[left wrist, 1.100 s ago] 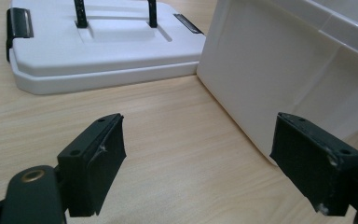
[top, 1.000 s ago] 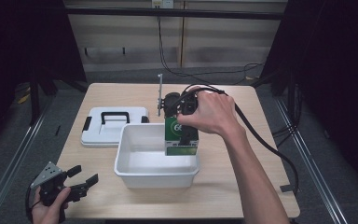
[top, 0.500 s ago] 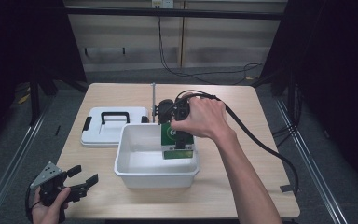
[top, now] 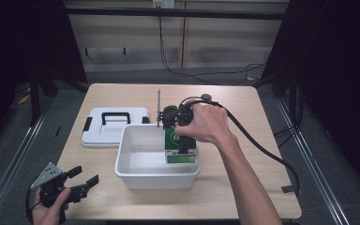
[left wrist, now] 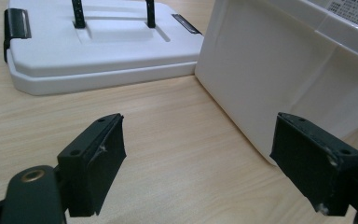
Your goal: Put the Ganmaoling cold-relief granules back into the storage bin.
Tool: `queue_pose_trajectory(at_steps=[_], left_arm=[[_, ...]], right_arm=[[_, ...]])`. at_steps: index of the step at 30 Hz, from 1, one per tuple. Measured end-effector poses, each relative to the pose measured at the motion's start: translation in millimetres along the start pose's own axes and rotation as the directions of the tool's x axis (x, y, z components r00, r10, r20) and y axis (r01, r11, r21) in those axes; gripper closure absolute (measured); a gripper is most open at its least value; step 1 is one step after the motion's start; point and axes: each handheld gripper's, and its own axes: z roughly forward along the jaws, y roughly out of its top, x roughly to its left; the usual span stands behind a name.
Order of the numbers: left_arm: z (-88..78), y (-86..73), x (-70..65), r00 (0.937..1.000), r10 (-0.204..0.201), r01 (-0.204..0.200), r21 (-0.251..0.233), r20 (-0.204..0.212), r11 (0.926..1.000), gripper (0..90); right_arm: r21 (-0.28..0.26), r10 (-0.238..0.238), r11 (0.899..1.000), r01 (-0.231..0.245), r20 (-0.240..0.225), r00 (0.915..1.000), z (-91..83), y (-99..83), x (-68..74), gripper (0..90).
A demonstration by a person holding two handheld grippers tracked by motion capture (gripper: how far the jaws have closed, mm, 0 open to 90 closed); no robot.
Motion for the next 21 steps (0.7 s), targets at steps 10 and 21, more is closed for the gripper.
queue_pose_trajectory(at_steps=[10, 21], left_arm=[[-0.2, 0.1, 0.6, 1.0, 0.004, -0.004, 0.003, 0.0, 1.0, 17.0], [0.7, 0.1, -0.3, 1.0, 0.003, -0.003, 0.004, 0.002, 1.0, 17.0]], right_arm=[[-0.015, 0.018, 1.0, -0.018, -0.01, 0.9998, 18.3, -3.9, -3.9, 15.8], [-0.021, 0.018, 1.0, -0.019, -0.007, 0.9998, 33.6, -7.8, -7.4, 15.7]])
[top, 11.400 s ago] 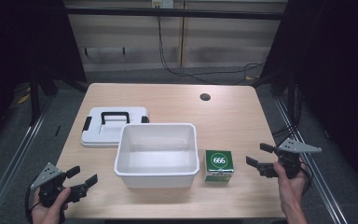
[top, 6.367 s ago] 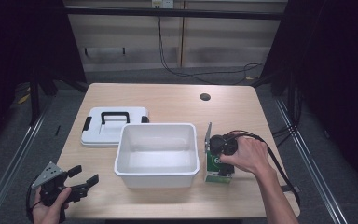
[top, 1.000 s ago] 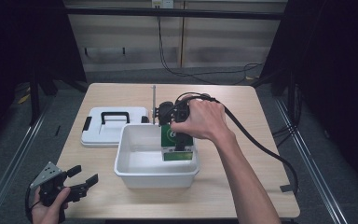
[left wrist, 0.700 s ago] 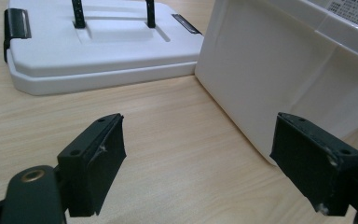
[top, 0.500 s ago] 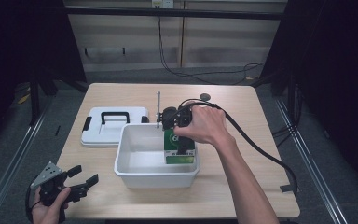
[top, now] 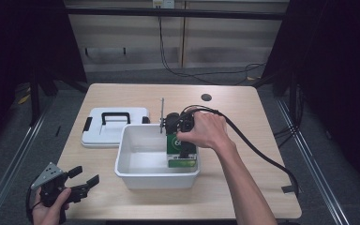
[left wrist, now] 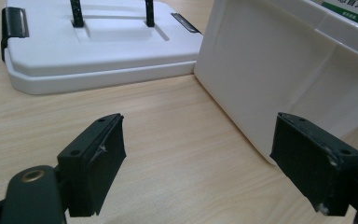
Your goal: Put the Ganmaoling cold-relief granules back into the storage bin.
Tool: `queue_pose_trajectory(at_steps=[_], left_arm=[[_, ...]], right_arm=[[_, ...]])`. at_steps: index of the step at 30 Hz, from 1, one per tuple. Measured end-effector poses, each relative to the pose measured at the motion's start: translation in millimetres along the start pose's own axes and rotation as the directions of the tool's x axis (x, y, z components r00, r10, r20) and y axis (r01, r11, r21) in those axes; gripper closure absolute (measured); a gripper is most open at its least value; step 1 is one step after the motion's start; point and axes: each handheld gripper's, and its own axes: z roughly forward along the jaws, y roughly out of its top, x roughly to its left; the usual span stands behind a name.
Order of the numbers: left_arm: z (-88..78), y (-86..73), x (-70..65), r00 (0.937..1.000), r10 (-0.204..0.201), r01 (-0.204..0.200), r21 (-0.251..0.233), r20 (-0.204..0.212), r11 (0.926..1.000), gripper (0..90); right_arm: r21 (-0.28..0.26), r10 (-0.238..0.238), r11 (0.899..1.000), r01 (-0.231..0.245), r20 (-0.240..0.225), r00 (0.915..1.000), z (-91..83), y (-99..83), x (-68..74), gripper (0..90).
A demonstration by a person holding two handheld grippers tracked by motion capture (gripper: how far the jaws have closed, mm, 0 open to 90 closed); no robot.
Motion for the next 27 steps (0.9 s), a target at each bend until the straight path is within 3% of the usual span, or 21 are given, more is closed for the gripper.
queue_pose_trajectory(at_steps=[17, 27], left_arm=[[0.2, -0.5, 0.1, 1.0, 0.0, 0.0, 0.007, 0.0, 1.0, 17.0], [0.4, -0.5, -0.1, 1.0, -0.003, 0.003, 0.005, -0.002, 1.0, 17.0]], right_arm=[[0.022, -0.012, 1.0, 0.012, -0.001, 0.9999, 32.8, 0.8, -3.6, 15.4], [0.036, 0.007, 0.999, -0.007, 0.012, 0.9999, 47.1, 3.5, -4.3, 15.2]])
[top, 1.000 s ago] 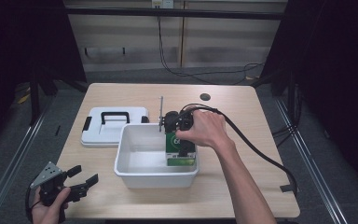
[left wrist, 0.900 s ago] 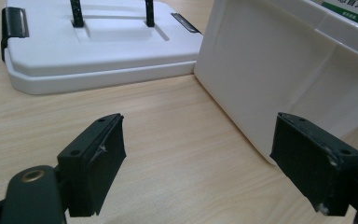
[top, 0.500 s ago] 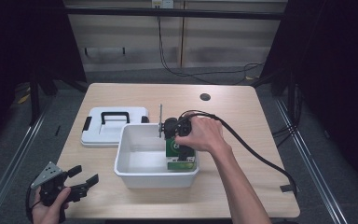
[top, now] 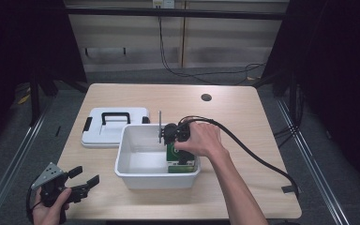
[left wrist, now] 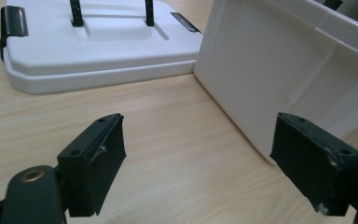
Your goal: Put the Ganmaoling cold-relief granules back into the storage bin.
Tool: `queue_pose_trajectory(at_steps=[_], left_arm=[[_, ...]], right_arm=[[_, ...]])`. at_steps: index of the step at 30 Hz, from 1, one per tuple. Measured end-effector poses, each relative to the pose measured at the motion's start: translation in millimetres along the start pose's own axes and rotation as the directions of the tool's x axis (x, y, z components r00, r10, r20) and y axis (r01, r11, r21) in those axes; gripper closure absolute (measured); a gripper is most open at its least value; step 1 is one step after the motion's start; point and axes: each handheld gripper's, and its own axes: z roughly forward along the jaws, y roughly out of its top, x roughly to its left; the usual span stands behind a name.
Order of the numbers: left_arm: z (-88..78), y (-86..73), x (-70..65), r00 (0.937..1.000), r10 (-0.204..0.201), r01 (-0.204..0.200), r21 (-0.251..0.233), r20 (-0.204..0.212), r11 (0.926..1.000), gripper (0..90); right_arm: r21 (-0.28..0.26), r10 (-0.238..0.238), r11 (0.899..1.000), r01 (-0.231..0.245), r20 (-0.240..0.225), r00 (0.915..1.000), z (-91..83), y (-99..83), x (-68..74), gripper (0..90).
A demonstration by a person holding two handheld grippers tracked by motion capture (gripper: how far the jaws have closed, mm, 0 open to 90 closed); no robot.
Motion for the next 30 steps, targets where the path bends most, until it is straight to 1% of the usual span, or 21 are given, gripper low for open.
queue_pose_trajectory(at_steps=[3, 4, 5, 6, 8, 12, 13, 17, 22, 26, 30], left_arm=[[-0.2, 0.1, 0.4, 1.0, 0.003, -0.003, 0.002, 0.001, 1.0, 17.0], [-0.3, 0.0, 0.2, 1.0, 0.003, -0.003, 0.002, 0.0, 1.0, 17.0], [0.0, 0.0, -0.1, 1.0, 0.0, 0.0, -0.001, 0.001, 1.0, 17.1], [-0.1, 0.1, 0.1, 1.0, 0.006, -0.006, 0.003, 0.004, 1.0, 17.1], [0.0, 0.1, -0.1, 1.0, 0.003, -0.003, 0.002, 0.004, 1.0, 17.0], [-0.1, 0.1, 0.3, 1.0, 0.004, -0.004, 0.002, 0.0, 1.0, 17.1], [0.2, 0.1, -0.1, 1.0, 0.0, 0.0, 0.0, 0.001, 1.0, 17.1], [0.0, 0.1, -0.1, 1.0, 0.0, 0.0, 0.0, 0.0, 1.0, 17.1], [0.3, 0.2, -1.2, 1.0, -0.002, 0.002, -0.003, 0.008, 1.0, 17.1], [-0.1, 0.3, -0.5, 1.0, 0.0, 0.0, -0.004, 0.004, 1.0, 17.0], [0.0, 0.3, -0.7, 1.0, 0.002, -0.002, -0.004, 0.005, 1.0, 17.0]], right_arm=[[-0.001, -0.001, 1.0, 0.001, -0.01, 0.9999, 3.0, -0.6, -0.7, 15.0], [0.015, -0.003, 1.0, 0.003, -0.009, 1.0, 2.6, -0.3, -1.1, 15.0], [0.006, 0.004, 1.0, -0.004, -0.009, 0.9999, 4.7, -0.9, -0.8, 14.9], [0.014, 0.002, 1.0, -0.002, -0.013, 0.9999, 4.9, -0.7, -1.3, 14.9], [0.023, 0.011, 1.0, -0.011, -0.024, 0.9997, 6.8, -0.1, -1.5, 14.8], [0.042, 0.009, 0.999, -0.008, -0.017, 0.9998, 8.6, 0.8, -1.6, 14.6], [0.041, 0.012, 0.999, -0.011, -0.022, 0.9997, 11.1, 1.2, -2.0, 14.0], [0.049, 0.016, 0.999, -0.015, -0.025, 0.9996, 11.4, 1.8, -2.0, 13.9], [0.049, 0.011, 0.999, -0.009, -0.023, 0.9997, 11.3, 1.3, -1.8, 13.9], [0.052, 0.021, 0.998, -0.02, -0.02, 0.9996, 12.5, 2.0, -0.4, 13.5], [0.071, 0.05, 0.996, -0.049, -0.013, 0.9986, 11.7, 2.4, 0.2, 13.8]])
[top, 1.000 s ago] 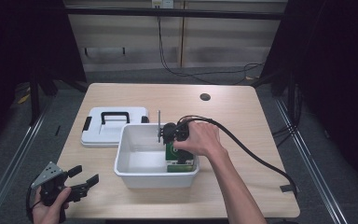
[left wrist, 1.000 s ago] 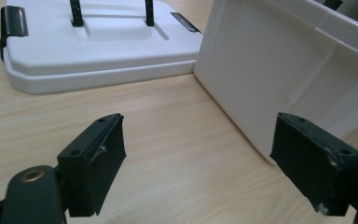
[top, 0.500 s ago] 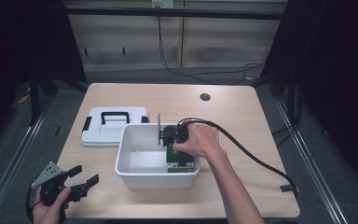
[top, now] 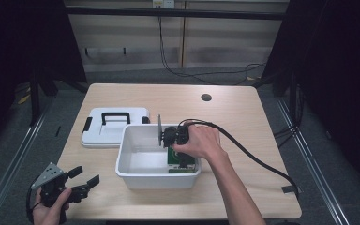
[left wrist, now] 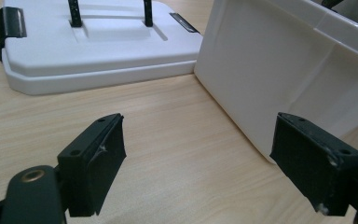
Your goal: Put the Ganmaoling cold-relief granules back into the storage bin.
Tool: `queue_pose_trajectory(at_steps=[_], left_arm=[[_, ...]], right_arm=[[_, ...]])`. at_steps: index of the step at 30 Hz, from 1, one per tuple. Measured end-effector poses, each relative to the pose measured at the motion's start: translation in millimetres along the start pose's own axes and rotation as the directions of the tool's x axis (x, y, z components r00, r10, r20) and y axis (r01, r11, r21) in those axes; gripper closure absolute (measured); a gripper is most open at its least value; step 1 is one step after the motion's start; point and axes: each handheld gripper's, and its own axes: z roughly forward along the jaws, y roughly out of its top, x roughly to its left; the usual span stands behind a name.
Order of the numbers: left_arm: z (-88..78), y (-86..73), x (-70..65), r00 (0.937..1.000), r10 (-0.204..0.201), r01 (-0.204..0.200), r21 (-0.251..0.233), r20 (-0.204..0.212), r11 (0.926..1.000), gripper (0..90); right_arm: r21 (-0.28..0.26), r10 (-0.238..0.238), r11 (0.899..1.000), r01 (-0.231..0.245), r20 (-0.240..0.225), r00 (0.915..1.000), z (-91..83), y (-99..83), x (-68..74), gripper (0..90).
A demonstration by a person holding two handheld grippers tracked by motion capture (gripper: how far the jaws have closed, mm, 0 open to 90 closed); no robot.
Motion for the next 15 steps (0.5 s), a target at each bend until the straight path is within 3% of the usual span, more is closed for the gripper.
queue_pose_trajectory(at_steps=[15], left_arm=[[-0.8, 0.2, 0.9, 1.0, 0.008, -0.008, 0.004, -0.001, 1.0, 17.0]], right_arm=[[0.009, 0.028, 1.0, -0.028, 0.009, 0.9996, 1.0, 1.0, 1.5, 12.8]])
